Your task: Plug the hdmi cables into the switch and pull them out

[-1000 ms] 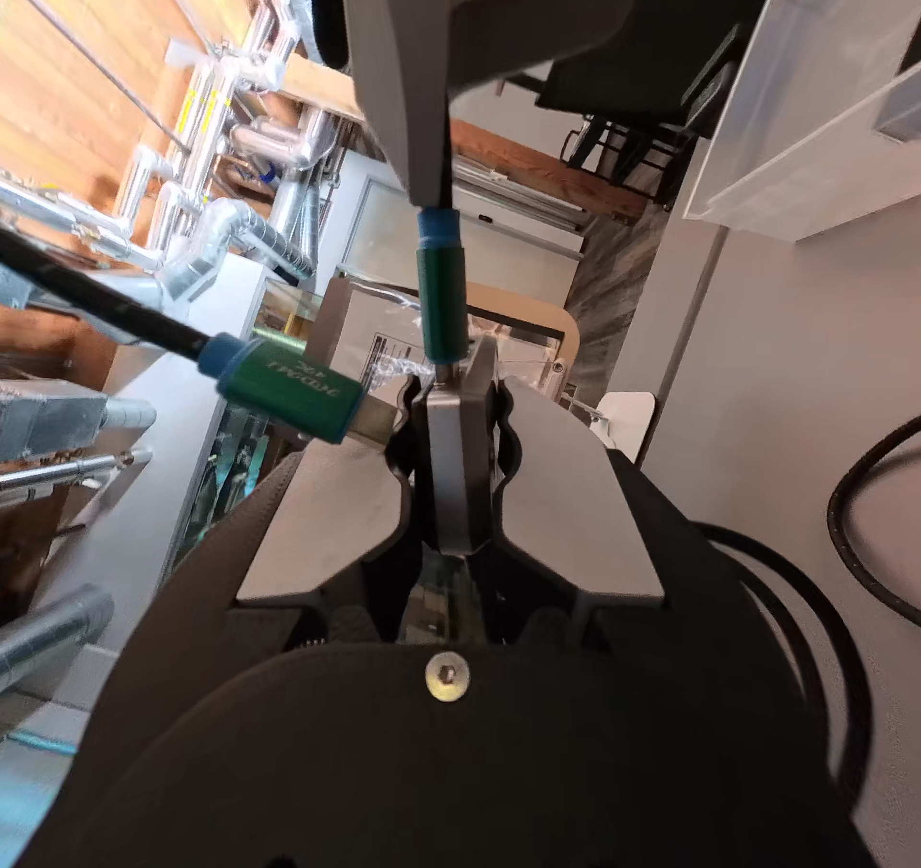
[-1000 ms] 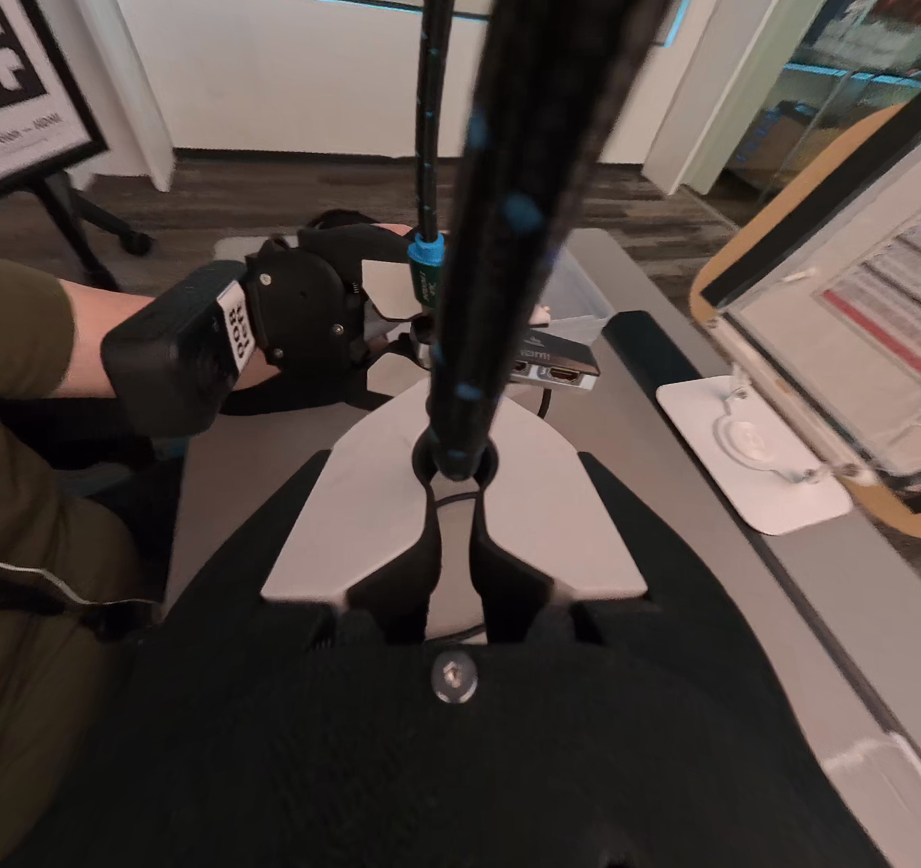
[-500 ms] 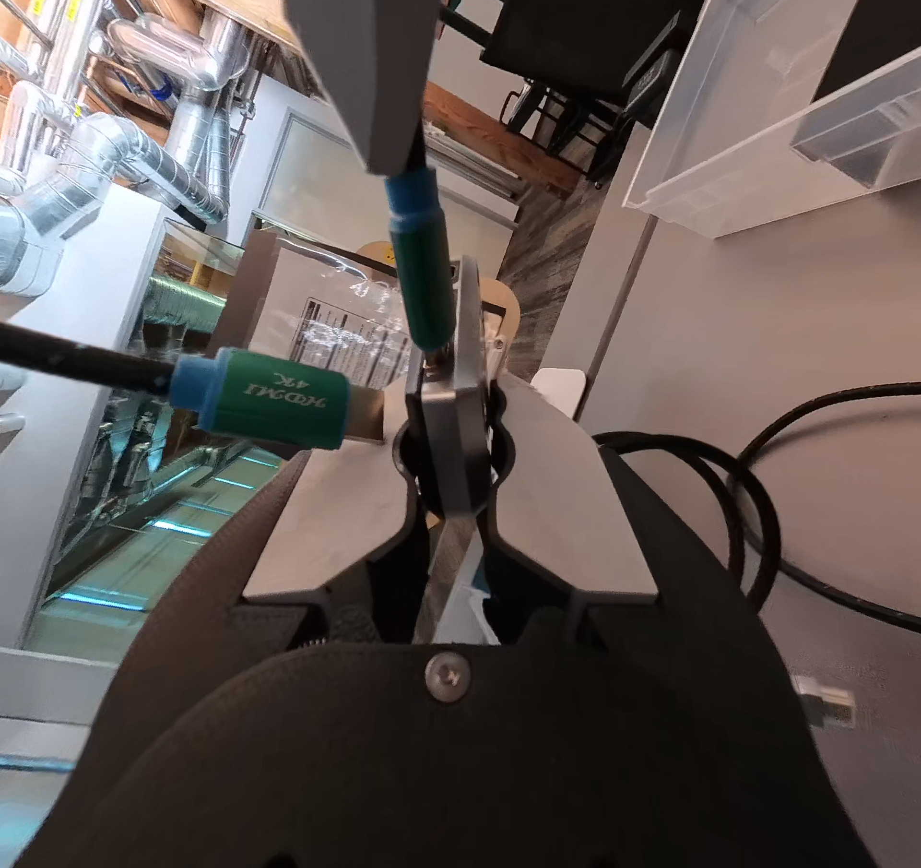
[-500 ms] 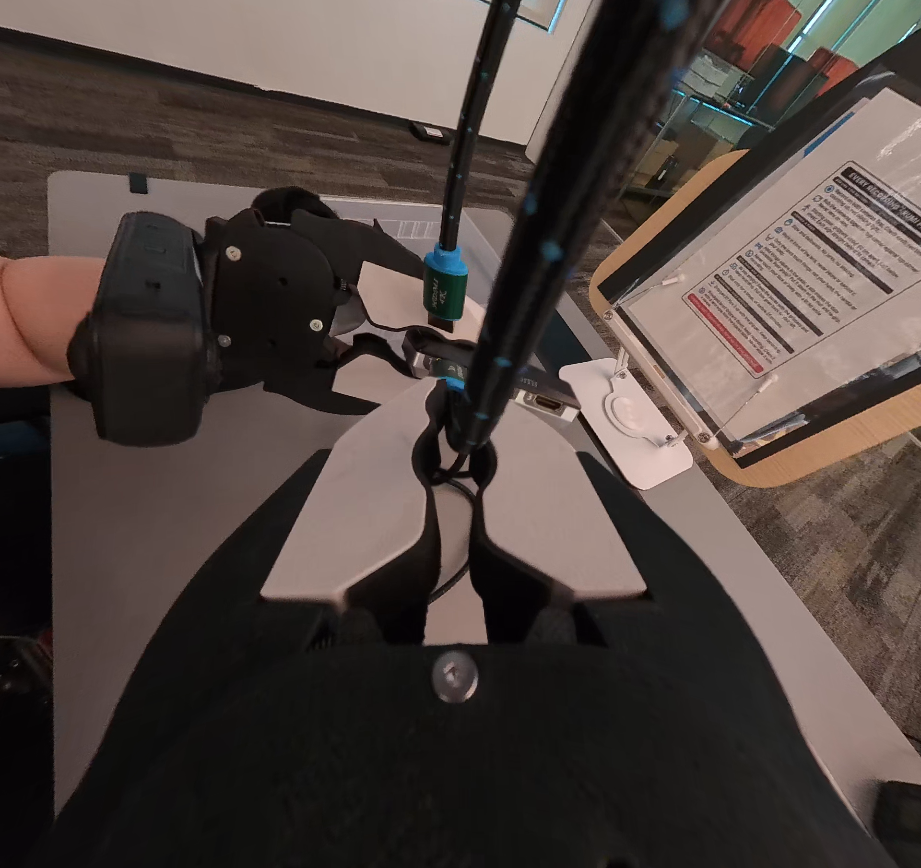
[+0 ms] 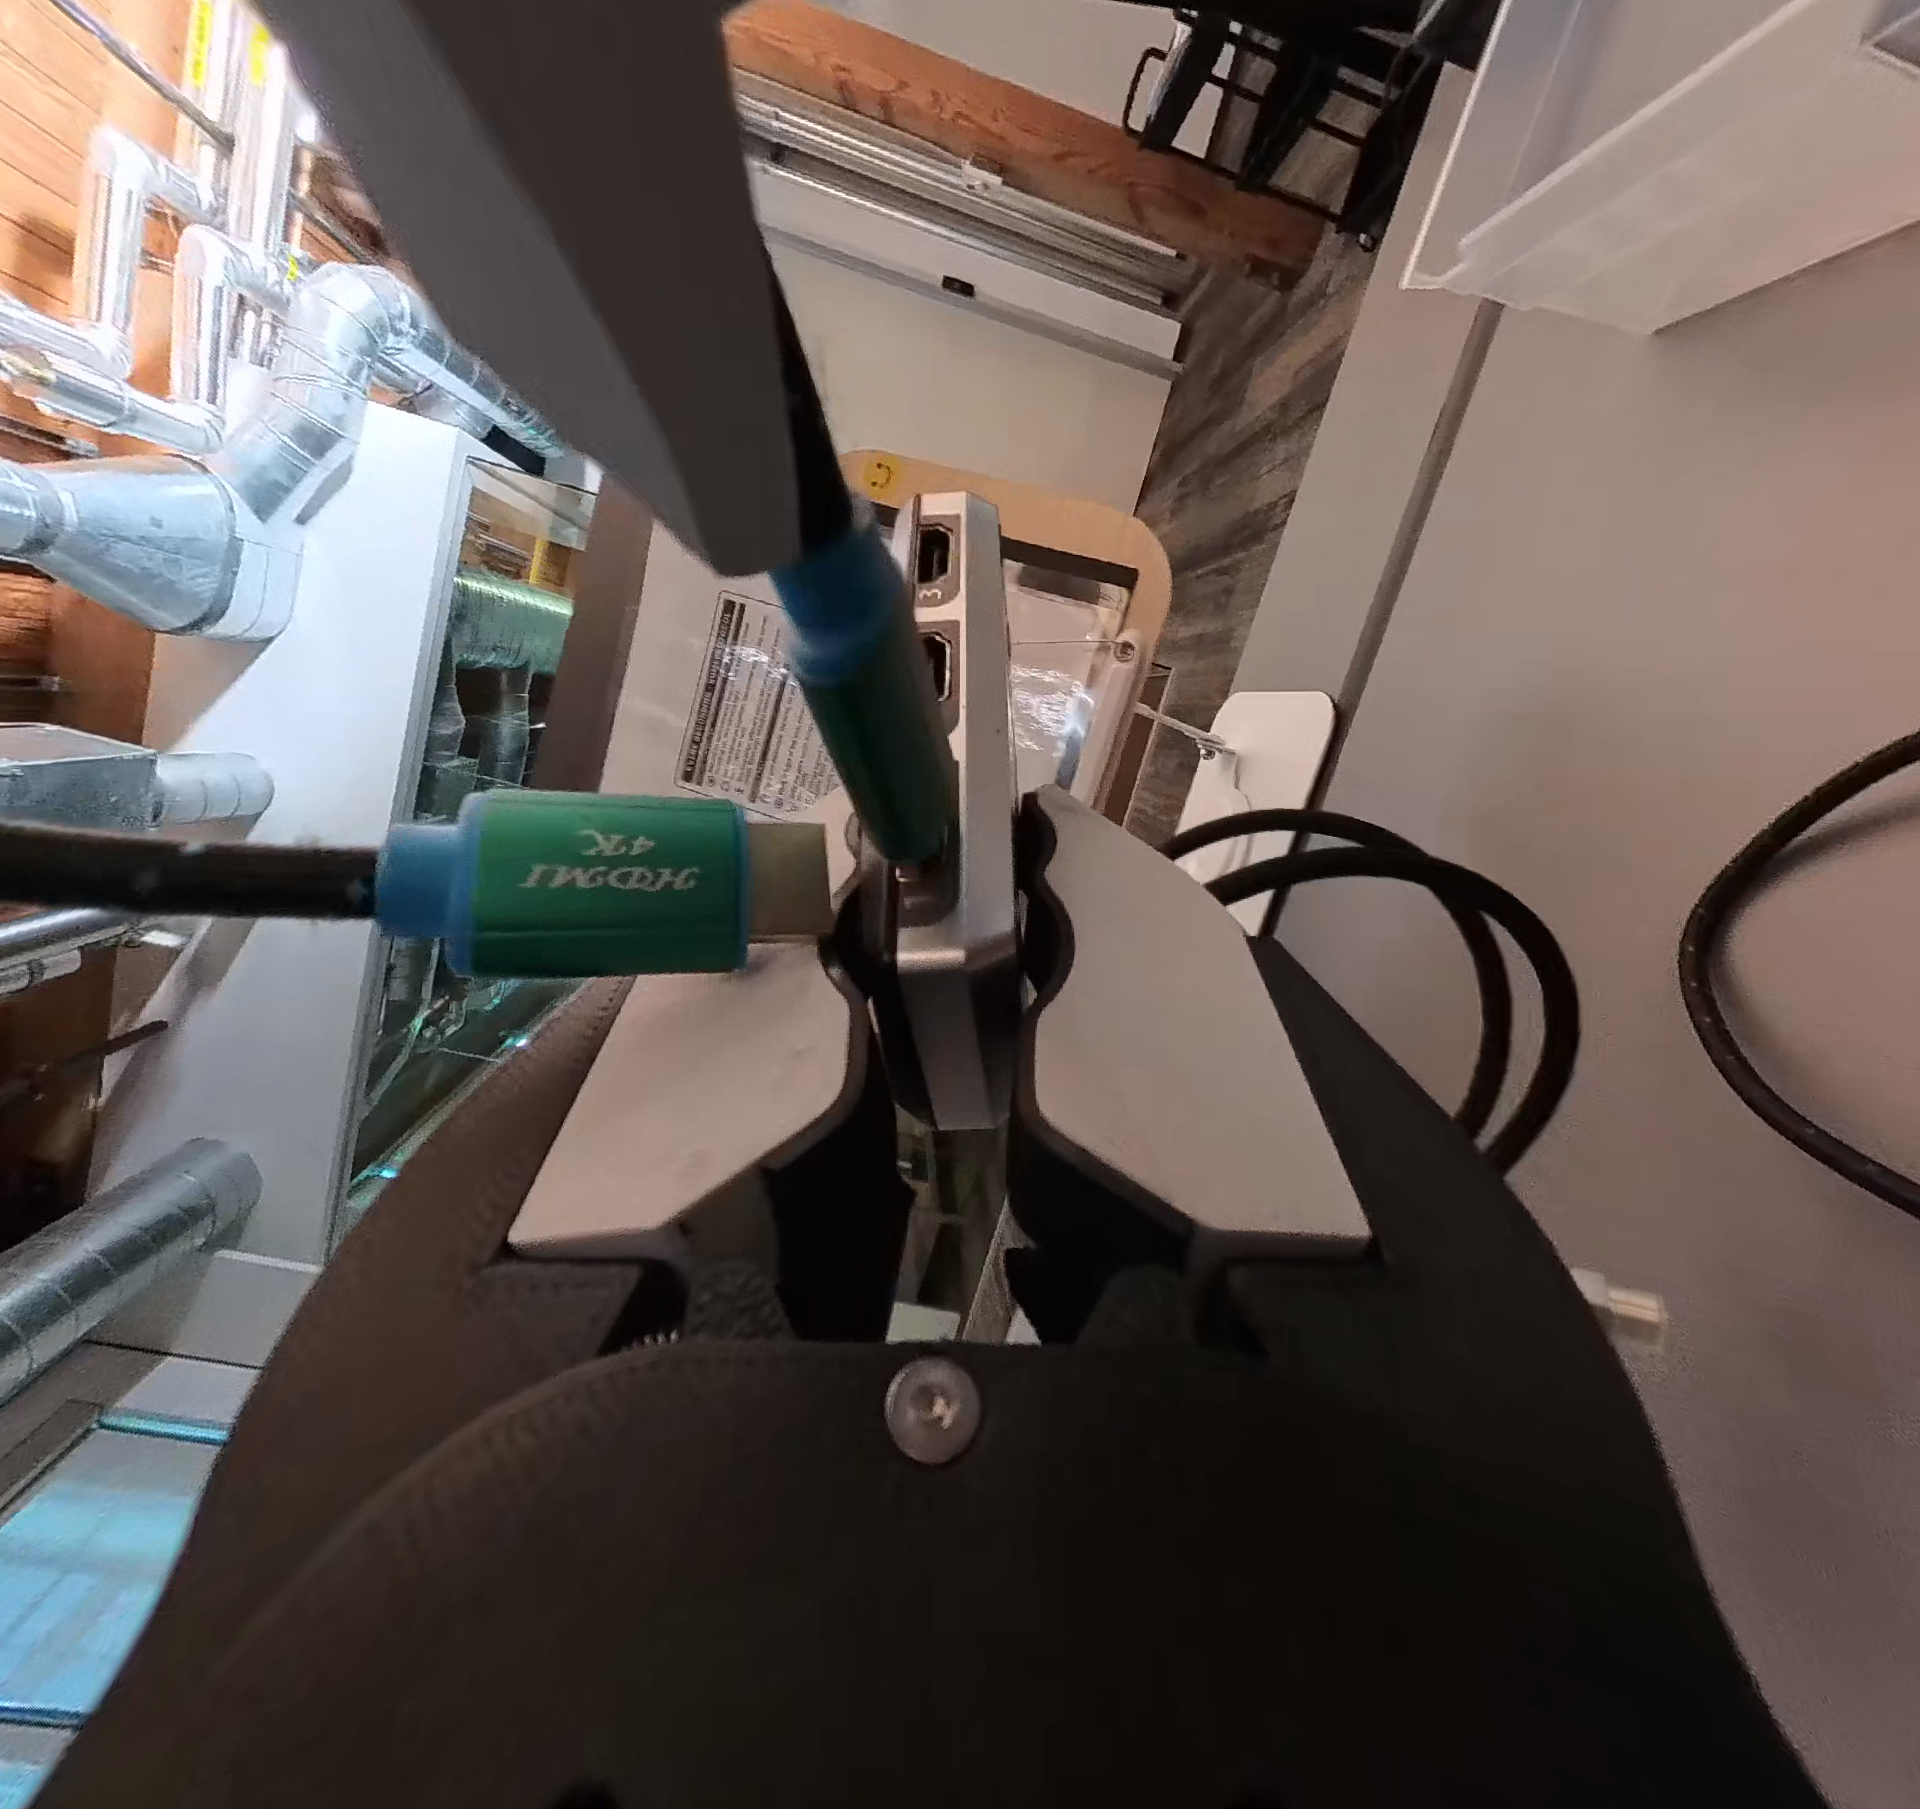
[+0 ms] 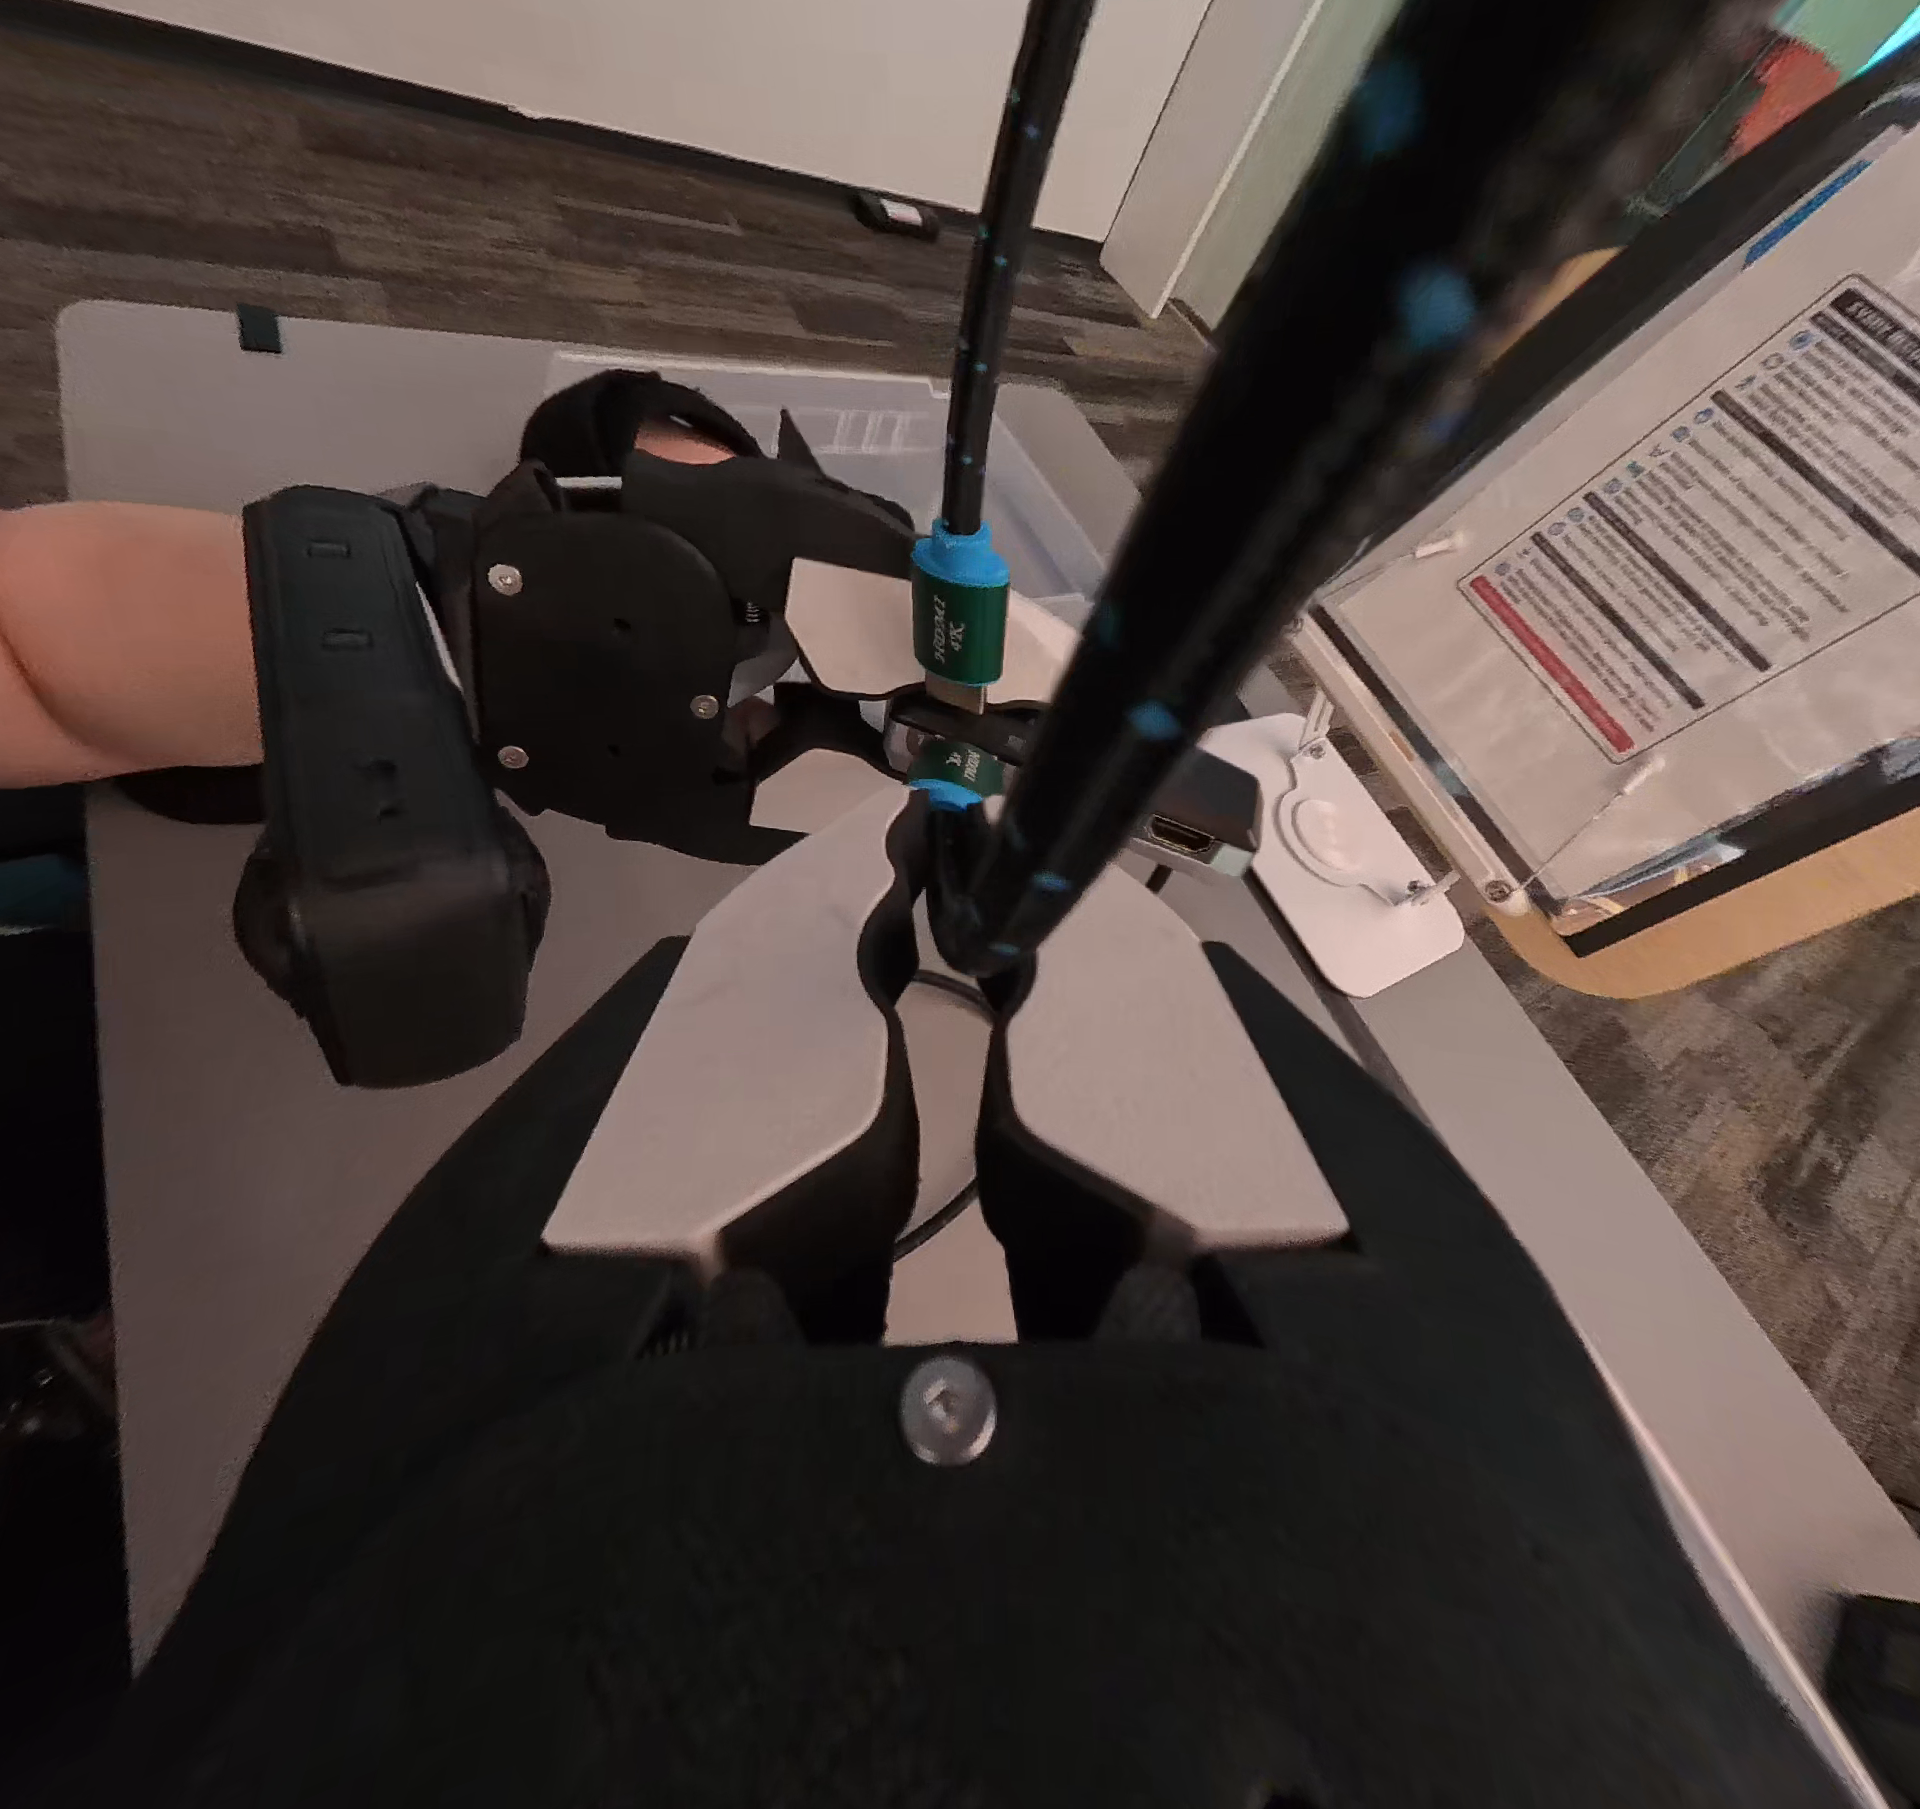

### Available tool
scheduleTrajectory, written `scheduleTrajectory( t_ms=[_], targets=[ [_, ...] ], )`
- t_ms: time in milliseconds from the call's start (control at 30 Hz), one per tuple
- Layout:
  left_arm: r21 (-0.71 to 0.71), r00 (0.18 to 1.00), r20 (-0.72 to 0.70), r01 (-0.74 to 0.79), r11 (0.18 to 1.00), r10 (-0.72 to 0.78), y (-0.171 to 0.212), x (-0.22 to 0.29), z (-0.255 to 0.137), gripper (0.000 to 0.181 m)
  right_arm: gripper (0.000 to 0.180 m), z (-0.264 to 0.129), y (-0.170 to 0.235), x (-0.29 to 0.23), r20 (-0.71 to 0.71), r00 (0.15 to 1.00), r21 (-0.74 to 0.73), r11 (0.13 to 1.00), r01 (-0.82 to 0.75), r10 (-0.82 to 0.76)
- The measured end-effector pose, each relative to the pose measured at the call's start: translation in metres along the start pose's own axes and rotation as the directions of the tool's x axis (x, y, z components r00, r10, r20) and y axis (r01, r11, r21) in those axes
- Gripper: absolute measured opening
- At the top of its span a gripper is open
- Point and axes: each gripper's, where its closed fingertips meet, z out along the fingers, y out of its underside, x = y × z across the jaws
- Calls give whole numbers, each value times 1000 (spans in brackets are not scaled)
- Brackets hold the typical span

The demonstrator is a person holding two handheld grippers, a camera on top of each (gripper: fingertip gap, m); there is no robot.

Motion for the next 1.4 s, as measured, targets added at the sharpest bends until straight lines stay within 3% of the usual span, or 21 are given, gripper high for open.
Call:
scheduleTrajectory(
  t_ms=[233, 533, 700, 800, 1000, 1400],
  targets=[
    [-4, 999, -2, 44, 999, -44, -2, -9, -4, 20, 6, -4, -8, 0, -115, 991, 5, 998, 64, -63],
    [199, 979, 199, 3, 980, -43, -20, -34, -22, 22, 6, -27, -21, -2, 8, 999, 129, 991, 30, -31],
    [190, 989, 143, 18, 982, -46, -20, -28, -22, 21, 7, -28, -19, -2, 51, 998, 130, 991, 19, -26],
    [194, 984, 179, -27, 981, -9, -23, -31, -27, 21, 7, -31, -17, -5, 104, 994, 133, 991, -1, -13],
    [114, 986, 169, -8, 993, -11, -15, -34, -24, 22, 7, -24, -19, -1, -7, 999, 111, 993, 35, -34],
    [45, 995, 97, 20, 999, -24, -7, -25, -15, 21, 6, -10, -17, -3, -36, 998, 95, 994, 60, -57]
  ],
)
